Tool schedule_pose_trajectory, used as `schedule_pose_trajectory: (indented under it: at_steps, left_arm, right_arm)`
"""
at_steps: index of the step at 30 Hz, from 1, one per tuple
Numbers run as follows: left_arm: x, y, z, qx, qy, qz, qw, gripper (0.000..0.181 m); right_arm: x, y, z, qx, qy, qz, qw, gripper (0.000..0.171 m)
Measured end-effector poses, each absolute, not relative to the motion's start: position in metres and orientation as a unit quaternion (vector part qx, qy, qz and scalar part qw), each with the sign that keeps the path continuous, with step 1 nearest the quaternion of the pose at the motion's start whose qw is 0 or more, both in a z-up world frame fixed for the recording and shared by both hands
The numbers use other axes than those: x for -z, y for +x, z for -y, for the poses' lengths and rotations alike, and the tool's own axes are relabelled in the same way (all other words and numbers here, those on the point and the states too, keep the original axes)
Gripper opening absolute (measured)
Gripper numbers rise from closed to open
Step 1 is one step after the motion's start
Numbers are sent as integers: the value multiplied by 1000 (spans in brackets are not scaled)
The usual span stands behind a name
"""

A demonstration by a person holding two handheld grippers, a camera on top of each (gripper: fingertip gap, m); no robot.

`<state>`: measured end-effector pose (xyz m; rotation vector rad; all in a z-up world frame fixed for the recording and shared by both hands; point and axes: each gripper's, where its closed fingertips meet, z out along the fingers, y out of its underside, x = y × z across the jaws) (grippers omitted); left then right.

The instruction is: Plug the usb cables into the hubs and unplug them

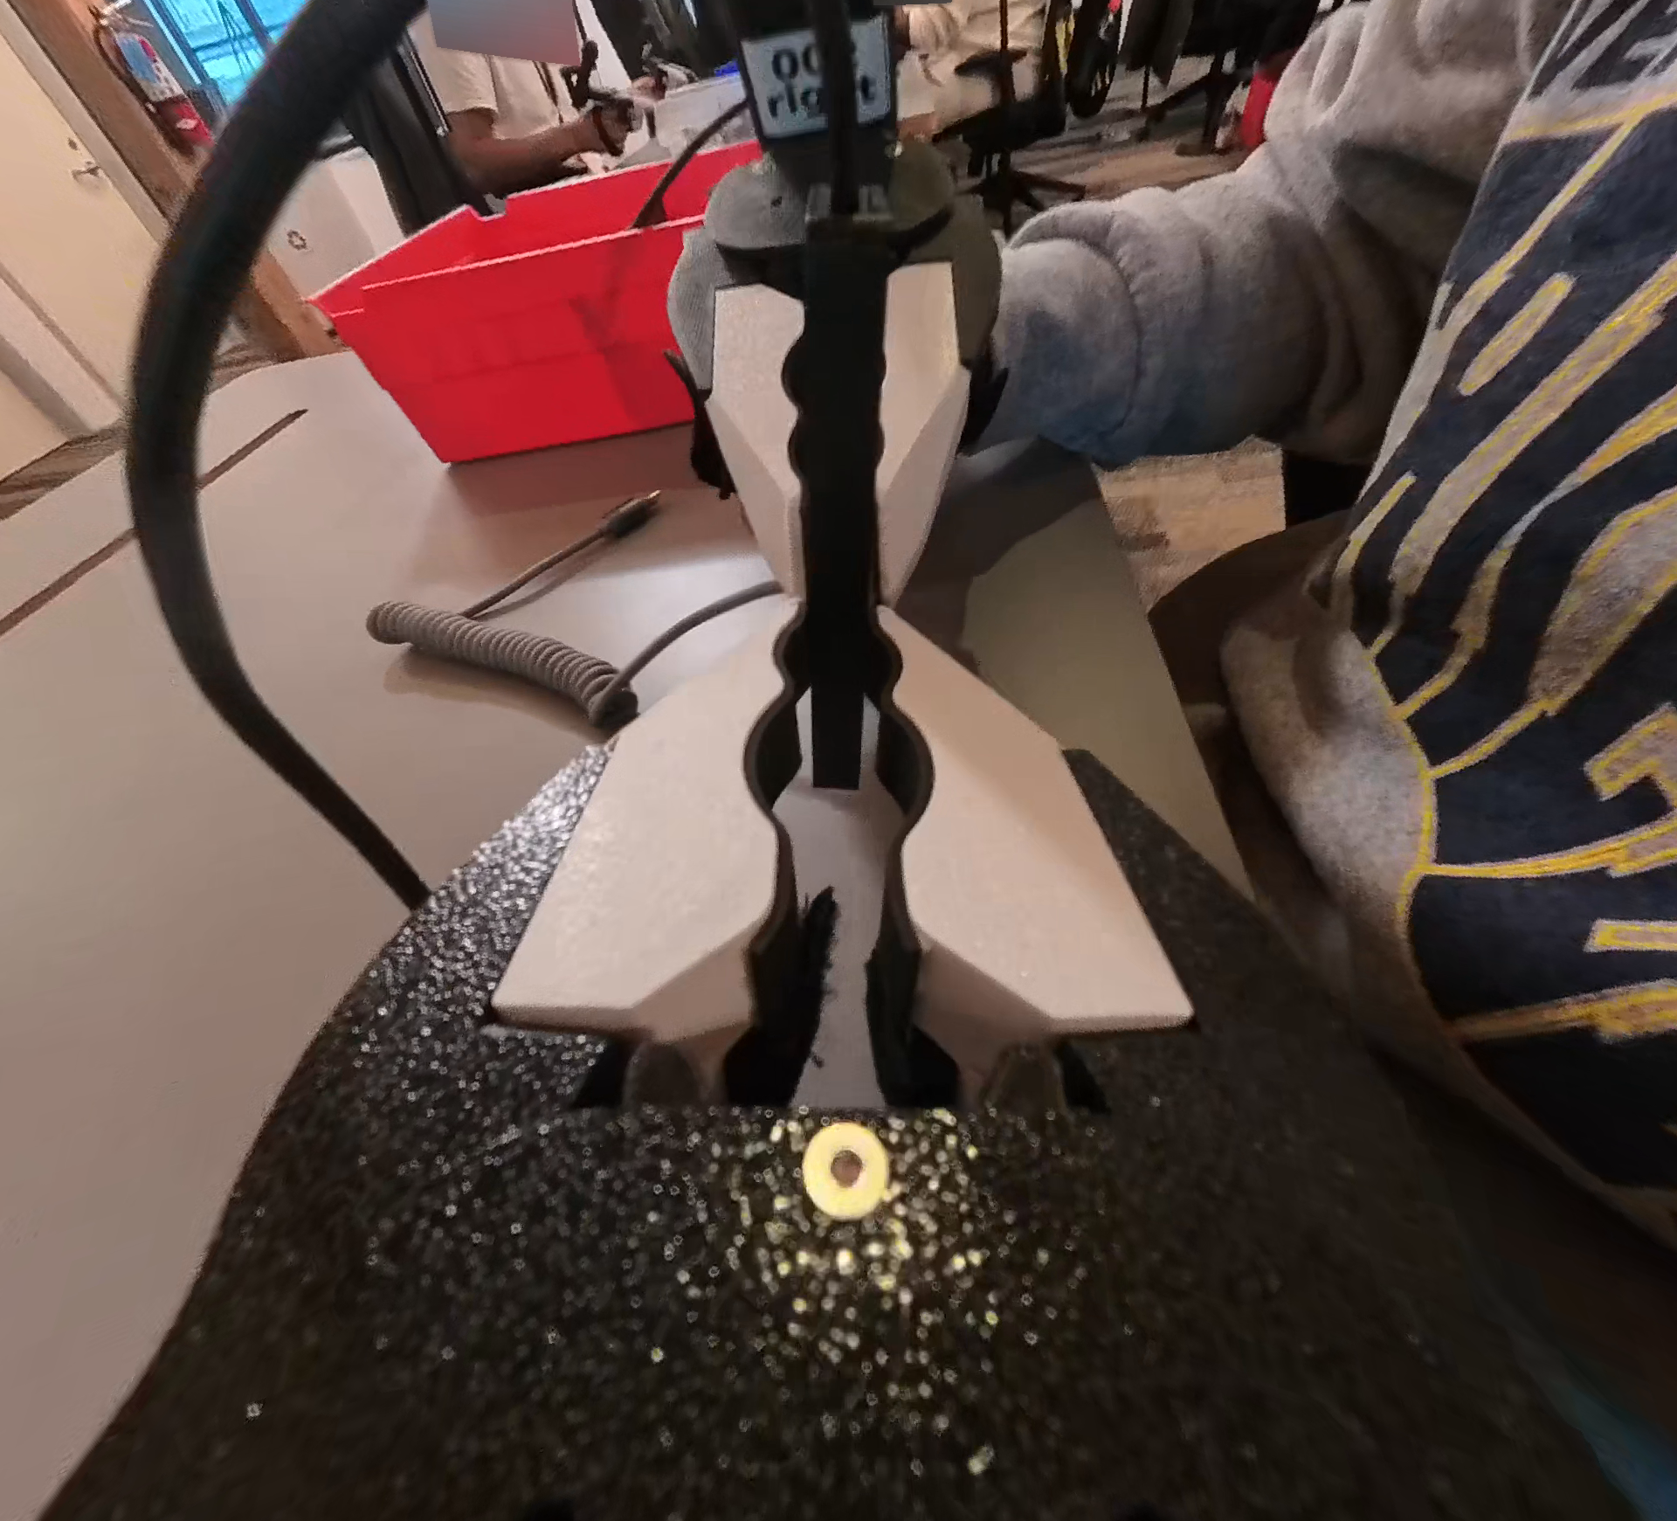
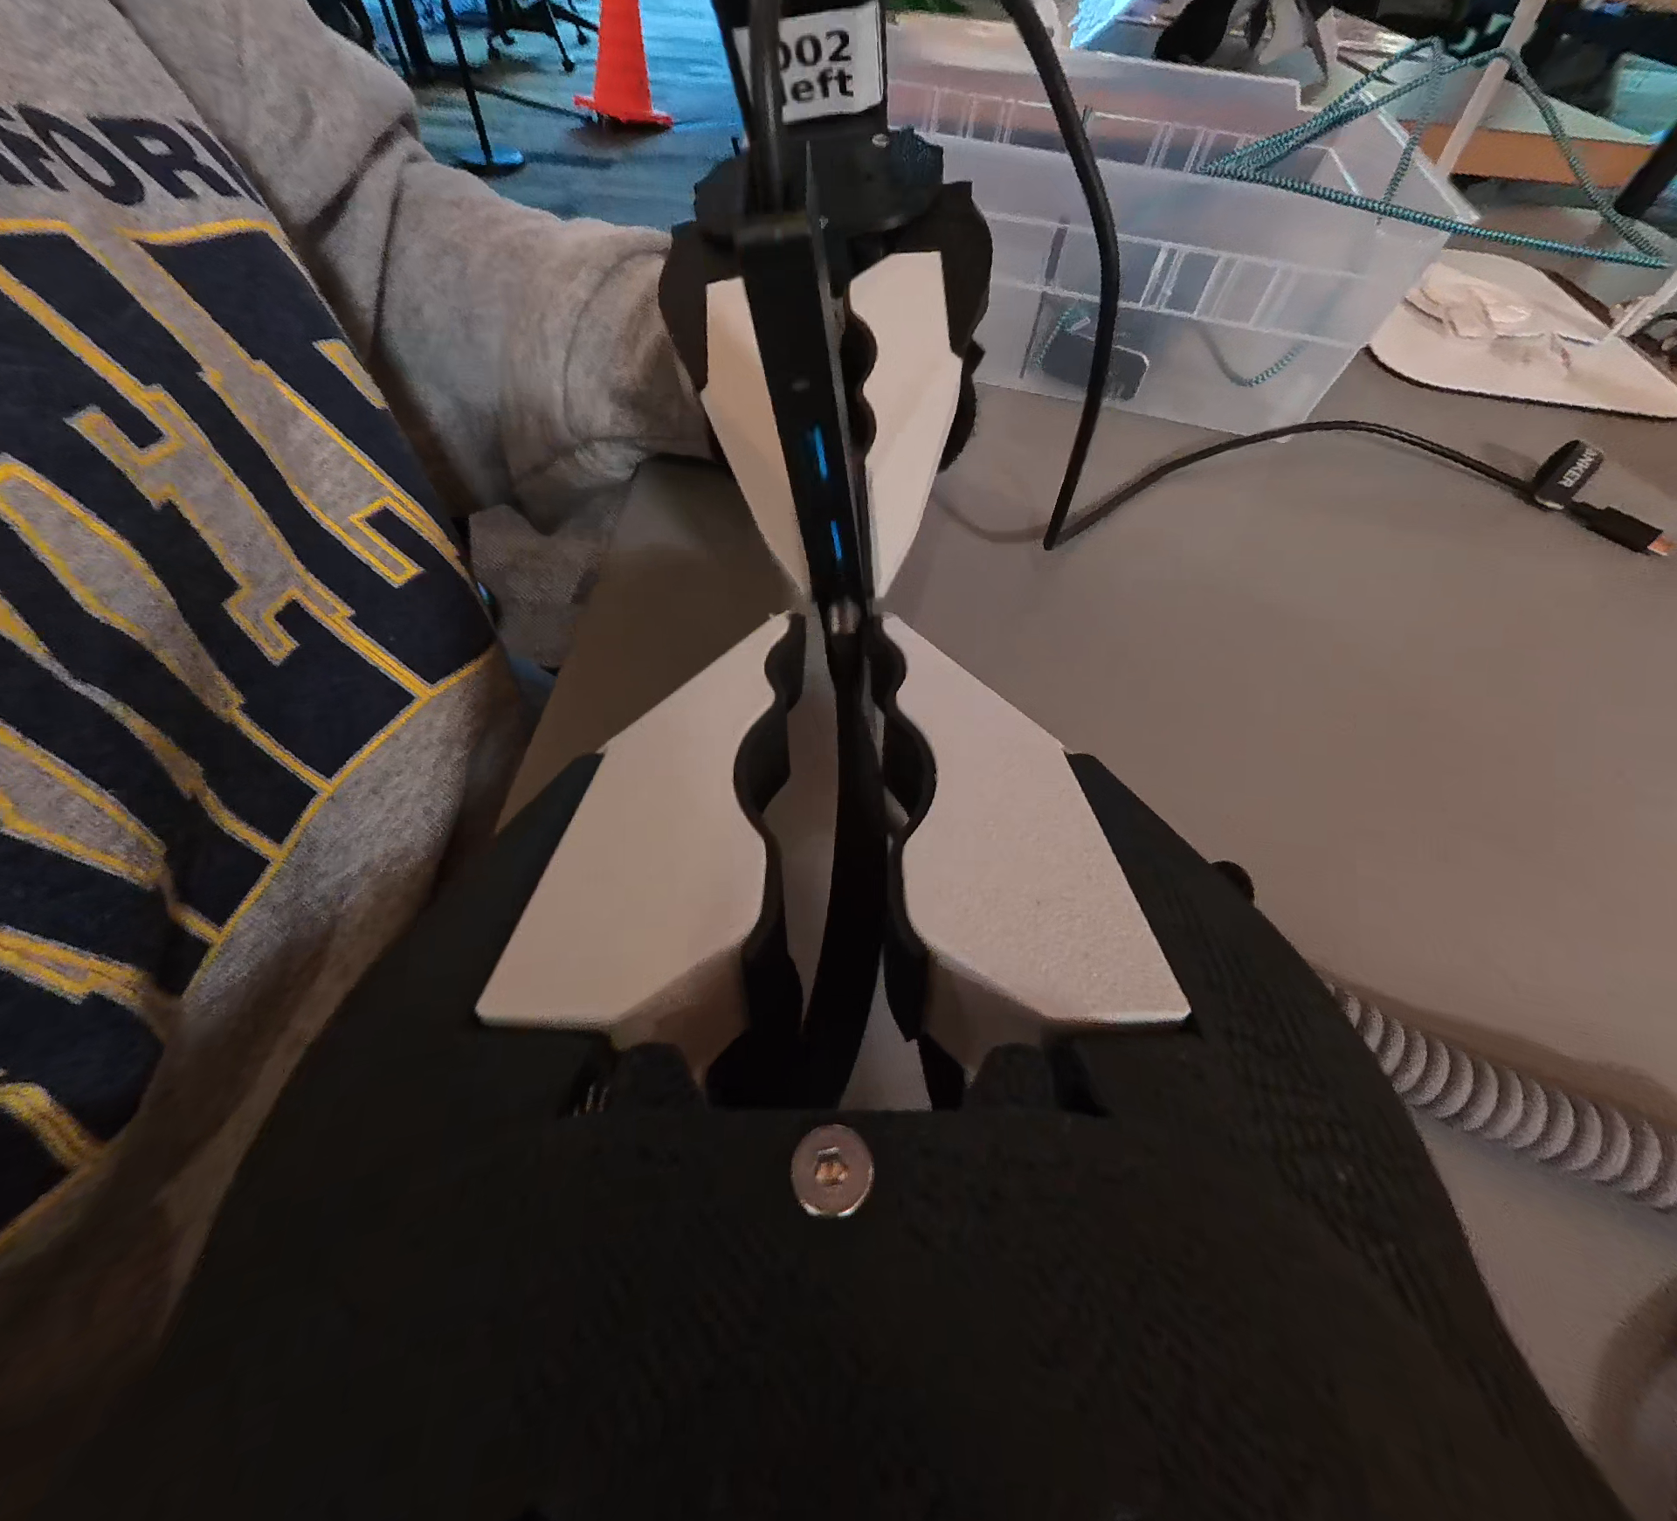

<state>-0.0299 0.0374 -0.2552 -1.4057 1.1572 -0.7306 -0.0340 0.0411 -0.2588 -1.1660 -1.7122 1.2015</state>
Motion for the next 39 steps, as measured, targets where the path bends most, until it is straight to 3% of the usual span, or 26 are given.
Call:
schedule_pose_trajectory:
  at_steps: [8, 15, 17, 22, 30, 33, 39]
  left_arm:
    - [253, -31, -37, 333, -597, -483, 548, 8]
    - [249, -48, -37, 307, -588, -475, 578, 8]
    - [233, -73, -47, 342, -591, -411, 604, 8]
    - [240, -39, -50, 332, -581, -452, 589, 9]
    - [237, -46, -54, 294, -580, -436, 623, 8]
    - [237, -47, -56, 295, -583, -432, 622, 8]
    - [243, -42, -56, 279, -586, -449, 614, 8]
  right_arm:
    - [255, -36, -42, -484, -442, 651, 382, 6]
    - [255, -15, -64, -393, -463, 679, 413, 6]
    - [231, 18, -84, -412, -493, 629, 439, 5]
    - [202, 32, -78, -326, -512, 618, 499, 6]
    - [42, 103, -122, -189, -486, 564, 640, 6]
    - [15, 134, -142, -141, -507, 577, 625, 6]
    - [74, 213, -215, 41, -617, 611, 494, 6]
